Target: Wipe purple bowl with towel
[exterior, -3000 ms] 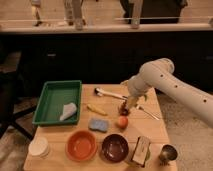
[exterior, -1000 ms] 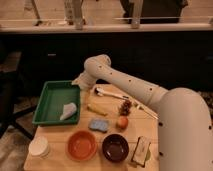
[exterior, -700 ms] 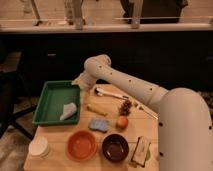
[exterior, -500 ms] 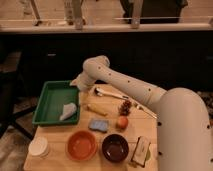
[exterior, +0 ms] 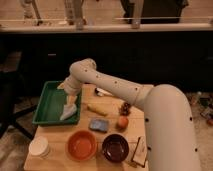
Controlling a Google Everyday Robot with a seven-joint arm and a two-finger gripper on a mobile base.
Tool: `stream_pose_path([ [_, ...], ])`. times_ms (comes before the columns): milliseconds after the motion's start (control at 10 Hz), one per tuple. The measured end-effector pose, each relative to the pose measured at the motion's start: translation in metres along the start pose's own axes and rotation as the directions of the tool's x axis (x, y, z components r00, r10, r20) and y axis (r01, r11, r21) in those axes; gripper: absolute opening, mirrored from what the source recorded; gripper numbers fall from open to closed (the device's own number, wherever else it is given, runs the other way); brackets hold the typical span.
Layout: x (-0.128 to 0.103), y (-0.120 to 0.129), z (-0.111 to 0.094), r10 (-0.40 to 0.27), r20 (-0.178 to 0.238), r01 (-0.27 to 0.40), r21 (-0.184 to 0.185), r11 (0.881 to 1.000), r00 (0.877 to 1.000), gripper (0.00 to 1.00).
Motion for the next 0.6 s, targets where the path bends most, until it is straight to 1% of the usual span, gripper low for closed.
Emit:
stream_pose_path([
  [200, 0.003, 0.006, 0.015, 0.005, 0.039, -0.005, -0.008, 1.000, 0.999, 0.77],
  [300, 0.008, 0.011, 0.025, 0.015, 0.062, -0.014, -0.014, 1.000, 0.998, 0.77],
  [600, 0.023, 0.015, 0.045, 0.044, 0.100, -0.041, -0.029, 0.999, 0.994, 0.77],
])
